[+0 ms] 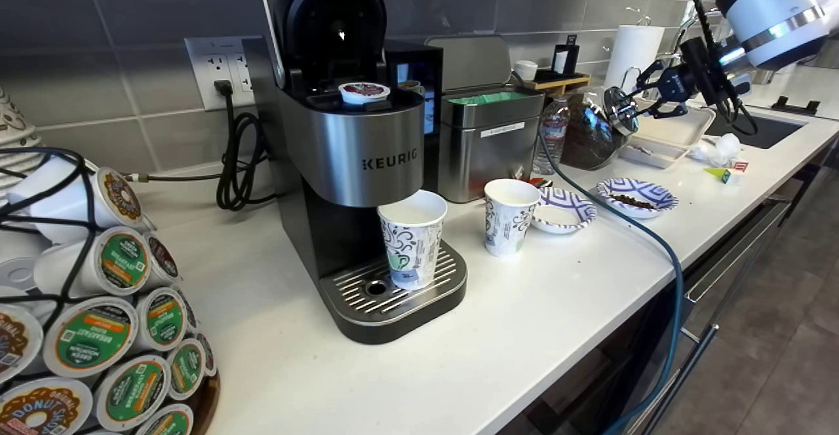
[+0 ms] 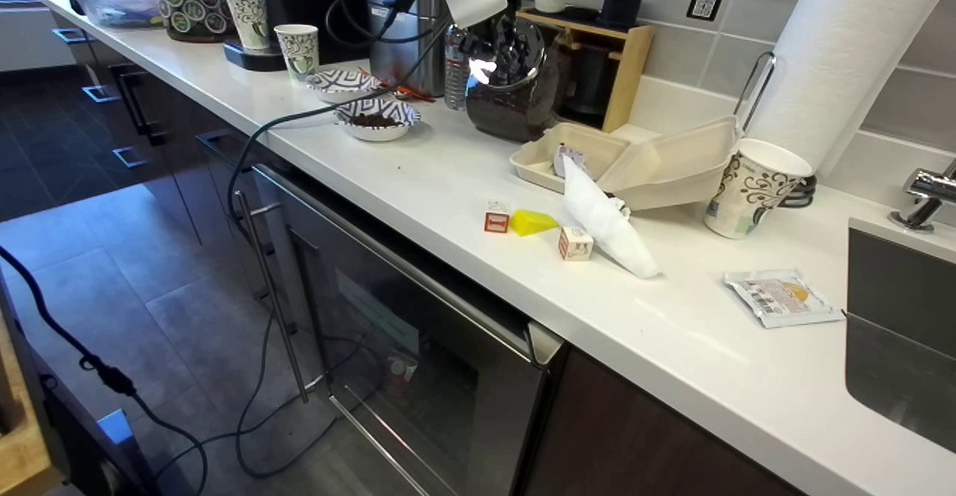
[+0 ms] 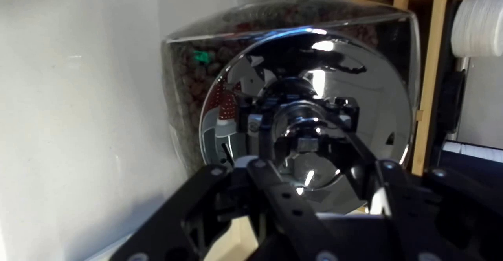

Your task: Remove the silver lid from the glass coffee jug and put it on the counter

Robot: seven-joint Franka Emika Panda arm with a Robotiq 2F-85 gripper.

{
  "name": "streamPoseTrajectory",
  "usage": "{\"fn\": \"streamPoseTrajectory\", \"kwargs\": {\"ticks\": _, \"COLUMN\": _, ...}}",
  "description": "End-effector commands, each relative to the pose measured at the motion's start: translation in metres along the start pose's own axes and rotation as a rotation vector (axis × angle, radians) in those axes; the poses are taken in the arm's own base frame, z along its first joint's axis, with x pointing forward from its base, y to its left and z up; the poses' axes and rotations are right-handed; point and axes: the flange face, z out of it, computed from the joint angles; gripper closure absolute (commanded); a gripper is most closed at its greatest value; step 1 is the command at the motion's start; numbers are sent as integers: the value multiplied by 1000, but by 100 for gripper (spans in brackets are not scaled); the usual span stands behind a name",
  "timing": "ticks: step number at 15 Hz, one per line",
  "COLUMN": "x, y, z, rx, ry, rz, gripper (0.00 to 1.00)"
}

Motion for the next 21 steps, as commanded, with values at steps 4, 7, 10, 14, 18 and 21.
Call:
{"fn": "streamPoseTrajectory", "kwargs": {"ticks": 4, "x": 32, "y": 7, "z": -32, "rx": 40, "ry": -11, "rz": 42, "gripper": 79}}
{"fn": "streamPoseTrajectory", "kwargs": {"ticks": 7, "x": 44, "y": 12, "z": -42, "rx": 38, "ry": -52, "rz": 49, "gripper": 79}}
{"fn": "streamPoseTrajectory", "kwargs": {"ticks": 10, "x": 56, "y": 20, "z": -52, "rx": -4, "ry": -75, "rz": 40, "gripper": 79}}
{"fn": "streamPoseTrajectory", "kwargs": {"ticks": 14, "x": 85, "y": 31, "z": -80, "rx": -91, "ry": 31, "rz": -34, "gripper": 79}}
{"fn": "streamPoseTrajectory", "kwargs": {"ticks": 18, "x": 105, "y": 48, "z": -113, "rx": -257, "ry": 154, "rz": -191, "gripper": 79}}
{"fn": "streamPoseTrajectory", "kwargs": {"ticks": 21, "x": 95, "y": 56, "z": -116, "rx": -393, "ry": 147, "rz": -324, "gripper": 79}}
